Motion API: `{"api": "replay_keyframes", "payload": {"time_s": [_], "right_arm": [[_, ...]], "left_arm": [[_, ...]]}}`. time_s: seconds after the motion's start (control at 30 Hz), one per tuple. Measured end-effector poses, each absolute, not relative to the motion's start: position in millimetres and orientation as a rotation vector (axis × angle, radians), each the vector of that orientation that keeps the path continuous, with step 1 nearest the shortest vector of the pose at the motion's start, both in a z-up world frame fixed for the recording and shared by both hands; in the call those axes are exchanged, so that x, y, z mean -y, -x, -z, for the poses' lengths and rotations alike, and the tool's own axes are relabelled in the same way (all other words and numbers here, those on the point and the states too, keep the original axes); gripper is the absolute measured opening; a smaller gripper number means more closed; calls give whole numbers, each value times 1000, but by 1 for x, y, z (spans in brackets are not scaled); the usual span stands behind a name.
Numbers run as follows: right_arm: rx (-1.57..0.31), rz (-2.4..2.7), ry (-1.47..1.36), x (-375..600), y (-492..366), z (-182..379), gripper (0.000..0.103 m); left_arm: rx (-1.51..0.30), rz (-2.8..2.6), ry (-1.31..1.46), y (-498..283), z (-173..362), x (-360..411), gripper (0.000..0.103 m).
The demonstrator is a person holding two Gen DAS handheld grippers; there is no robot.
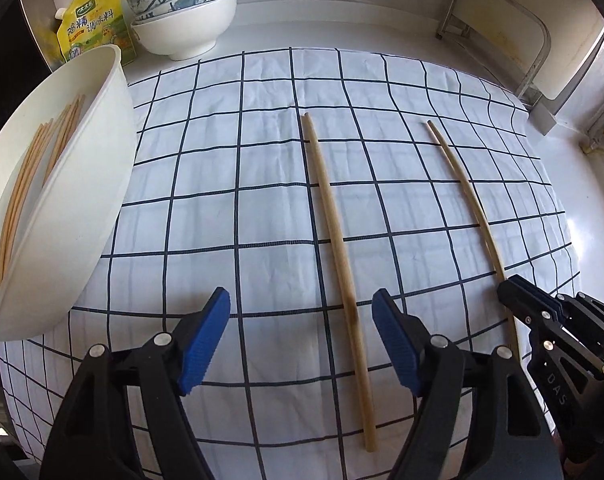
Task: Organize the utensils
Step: 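Close the right tool on a chopstick while the left tool grasps the other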
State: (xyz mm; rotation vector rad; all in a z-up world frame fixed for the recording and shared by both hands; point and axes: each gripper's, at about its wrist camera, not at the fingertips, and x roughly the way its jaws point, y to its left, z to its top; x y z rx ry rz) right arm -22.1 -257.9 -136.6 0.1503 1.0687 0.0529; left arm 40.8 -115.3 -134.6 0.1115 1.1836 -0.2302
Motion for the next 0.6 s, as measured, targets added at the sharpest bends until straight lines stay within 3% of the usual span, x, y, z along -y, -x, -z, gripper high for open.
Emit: {"api": "replay_keyframes", "payload": {"time_s": [0.03,0.07,0.3,0.4,0.47,0.53,0.6], "right_arm": [[-1064,-54,-153,259,22,136,23],[-1060,-52,-150,260,21,136,24],[-1047,-45,-81,252,14,139,24],[-1035,-48,-48,246,12,140,24],[-1033,-57,-41,244,10,140,23],[-1035,-70,-45,243,9,140,17],[-1042,-78,-47,243,6,139,7]], "left_arm": [[-1184,228,-112,-41,135,116,72],[-1183,224,-114,-41,136,117,72],[-1177,189,-131,-42,142,122,71],[-1161,194,-131,-40,140,124,59],[-1153,210,-139,-37,138,128,42],[-1149,217,-149,-36,136,131,31],[-1160,242,-142,-36,135,132,10]]}}
